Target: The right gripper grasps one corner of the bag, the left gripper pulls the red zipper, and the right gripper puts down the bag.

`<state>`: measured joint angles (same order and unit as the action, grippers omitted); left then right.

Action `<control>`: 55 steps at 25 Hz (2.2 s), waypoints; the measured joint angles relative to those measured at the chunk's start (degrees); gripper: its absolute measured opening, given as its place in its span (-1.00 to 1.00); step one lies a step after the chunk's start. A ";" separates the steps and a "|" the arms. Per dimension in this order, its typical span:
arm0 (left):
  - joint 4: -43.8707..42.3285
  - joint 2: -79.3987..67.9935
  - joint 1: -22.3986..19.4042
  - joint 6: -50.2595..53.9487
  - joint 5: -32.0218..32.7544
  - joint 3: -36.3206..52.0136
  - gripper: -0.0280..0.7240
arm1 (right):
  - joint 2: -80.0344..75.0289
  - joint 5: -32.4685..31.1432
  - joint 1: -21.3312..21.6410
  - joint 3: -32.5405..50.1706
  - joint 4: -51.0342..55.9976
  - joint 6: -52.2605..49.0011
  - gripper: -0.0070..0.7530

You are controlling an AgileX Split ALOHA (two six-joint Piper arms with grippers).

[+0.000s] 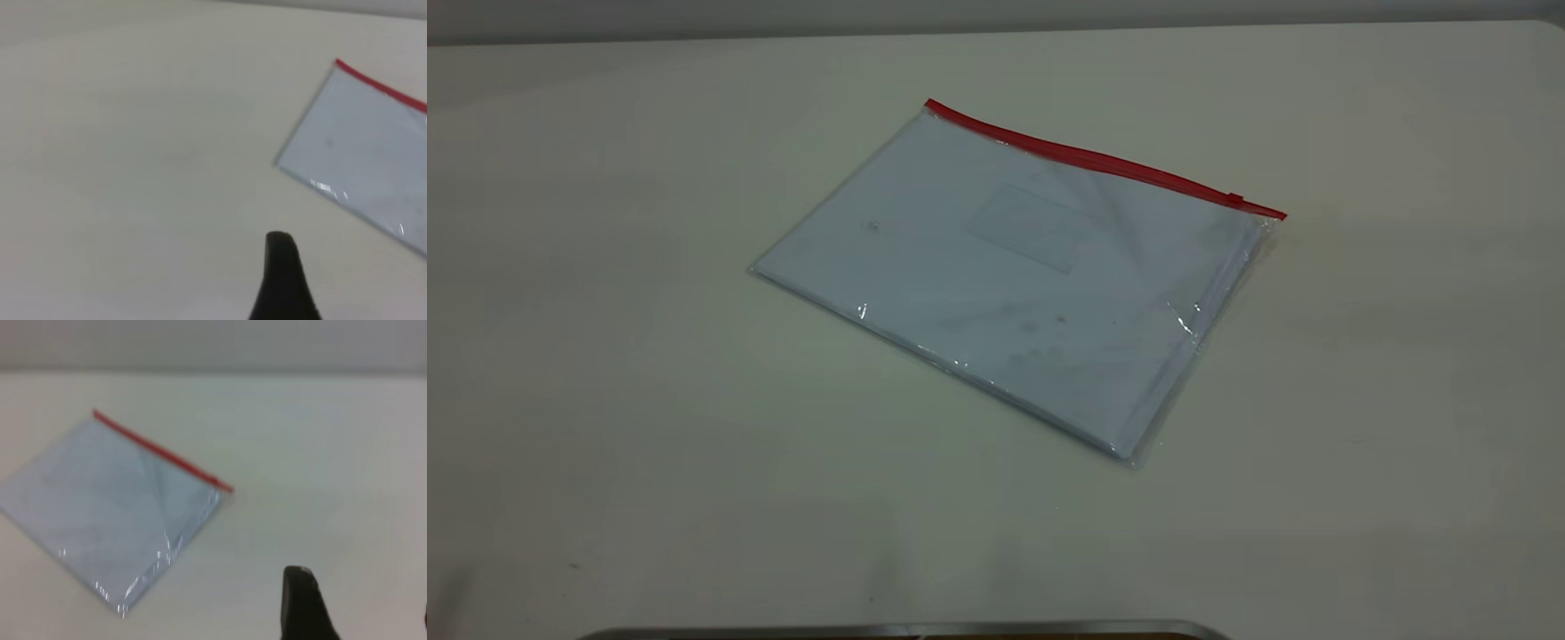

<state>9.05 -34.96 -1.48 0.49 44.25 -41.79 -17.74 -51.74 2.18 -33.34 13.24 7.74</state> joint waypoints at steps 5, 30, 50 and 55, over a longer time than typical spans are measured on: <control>6.56 -17.19 0.00 -1.89 -10.13 -3.28 0.64 | -16.25 3.73 0.00 -0.06 5.66 1.86 0.25; 29.59 -57.08 10.81 -41.49 -31.19 -12.77 0.64 | -85.25 16.01 0.00 -4.02 74.53 74.69 0.46; 29.73 -57.19 10.93 -41.49 -31.32 -12.84 0.64 | -119.49 11.79 0.00 -23.81 89.23 88.83 0.60; 29.74 -57.19 10.93 -41.49 -31.32 -12.84 0.64 | -123.42 11.84 0.00 -28.60 89.28 89.94 0.58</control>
<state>38.80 -92.16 9.45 -41.01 12.93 -54.63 -141.16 -39.90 2.18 -61.94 102.52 97.67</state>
